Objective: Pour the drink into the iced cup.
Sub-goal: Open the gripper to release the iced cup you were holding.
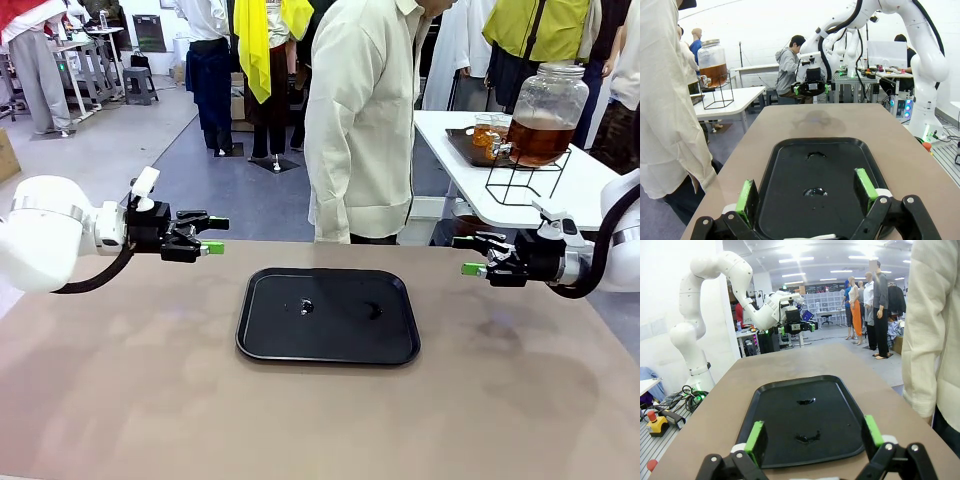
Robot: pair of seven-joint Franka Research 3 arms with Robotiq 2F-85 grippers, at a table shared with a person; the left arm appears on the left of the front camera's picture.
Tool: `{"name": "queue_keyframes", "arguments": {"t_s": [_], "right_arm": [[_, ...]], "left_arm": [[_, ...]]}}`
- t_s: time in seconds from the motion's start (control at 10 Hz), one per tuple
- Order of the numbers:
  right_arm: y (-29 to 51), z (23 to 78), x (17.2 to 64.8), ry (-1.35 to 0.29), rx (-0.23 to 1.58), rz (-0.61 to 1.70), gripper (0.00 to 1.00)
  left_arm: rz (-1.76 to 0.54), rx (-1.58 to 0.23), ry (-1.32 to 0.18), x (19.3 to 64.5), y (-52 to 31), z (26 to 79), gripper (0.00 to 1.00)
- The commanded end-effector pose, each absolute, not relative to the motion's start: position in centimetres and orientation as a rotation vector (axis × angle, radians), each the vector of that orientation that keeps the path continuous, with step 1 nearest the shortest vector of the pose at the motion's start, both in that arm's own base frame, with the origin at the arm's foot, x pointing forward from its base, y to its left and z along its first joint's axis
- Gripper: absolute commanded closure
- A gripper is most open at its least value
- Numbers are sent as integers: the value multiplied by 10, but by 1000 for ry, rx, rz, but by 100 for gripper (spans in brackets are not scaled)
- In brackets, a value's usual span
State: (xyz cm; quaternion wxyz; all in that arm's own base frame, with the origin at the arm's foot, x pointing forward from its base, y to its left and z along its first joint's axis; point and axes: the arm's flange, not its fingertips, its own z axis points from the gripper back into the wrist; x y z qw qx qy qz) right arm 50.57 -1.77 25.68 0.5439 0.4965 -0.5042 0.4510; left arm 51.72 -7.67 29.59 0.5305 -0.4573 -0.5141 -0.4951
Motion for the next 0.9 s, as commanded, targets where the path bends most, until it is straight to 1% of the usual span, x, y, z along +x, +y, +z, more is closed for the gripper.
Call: {"name": "queue_keyframes", "arguments": {"t_s": [0.0, 0.8], "right_arm": [[-16, 260, 506, -1192, 1178, 1073, 0], [-16, 260, 506, -1192, 1178, 1073, 0]], "left_arm": [[-1186, -1087, -1232, 516, -77, 300, 0], [-1186, -1087, -1232, 516, -77, 300, 0]]}}
